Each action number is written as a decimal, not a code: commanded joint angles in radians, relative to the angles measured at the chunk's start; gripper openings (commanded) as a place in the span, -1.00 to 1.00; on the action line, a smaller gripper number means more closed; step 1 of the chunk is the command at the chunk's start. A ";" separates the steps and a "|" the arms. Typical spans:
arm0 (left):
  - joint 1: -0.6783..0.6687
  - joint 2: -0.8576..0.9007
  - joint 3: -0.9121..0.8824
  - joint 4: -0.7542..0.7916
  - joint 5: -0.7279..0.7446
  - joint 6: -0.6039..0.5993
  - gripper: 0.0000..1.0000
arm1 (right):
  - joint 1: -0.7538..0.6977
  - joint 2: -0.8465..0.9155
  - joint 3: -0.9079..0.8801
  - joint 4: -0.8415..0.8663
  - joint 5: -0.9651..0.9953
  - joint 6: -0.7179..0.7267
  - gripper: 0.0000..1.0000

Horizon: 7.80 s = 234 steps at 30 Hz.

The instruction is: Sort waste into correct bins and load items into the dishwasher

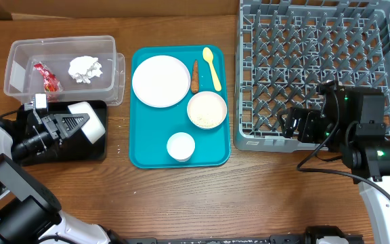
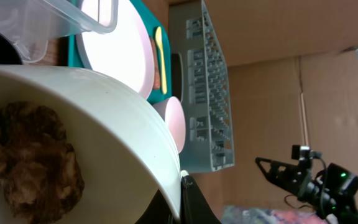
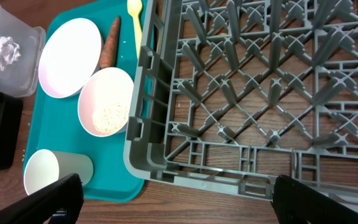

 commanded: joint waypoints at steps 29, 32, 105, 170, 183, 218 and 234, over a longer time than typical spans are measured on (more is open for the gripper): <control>0.085 0.200 -0.009 -0.201 0.272 -0.043 -0.92 | 0.002 -0.001 0.027 -0.003 -0.006 0.000 0.99; 0.089 0.200 -0.006 -0.294 0.234 0.091 -0.92 | 0.002 -0.001 0.027 -0.007 -0.006 0.000 0.99; -1.012 0.189 0.356 0.060 -1.235 -0.744 -0.92 | 0.002 0.091 0.027 -0.003 -0.006 -0.001 0.99; -1.360 0.381 0.848 -0.031 -1.189 -0.195 0.13 | 0.002 0.093 0.027 -0.002 -0.006 -0.005 1.00; -1.375 0.385 0.659 0.042 -1.186 -0.261 0.06 | 0.002 0.093 0.027 -0.003 -0.006 -0.005 1.00; -1.302 0.385 0.660 0.195 -1.216 -1.001 -0.18 | 0.002 0.093 0.027 -0.005 -0.006 -0.004 1.00; -1.249 0.385 0.684 0.234 -1.238 -0.893 -0.12 | 0.002 0.093 0.027 -0.006 -0.006 -0.004 1.00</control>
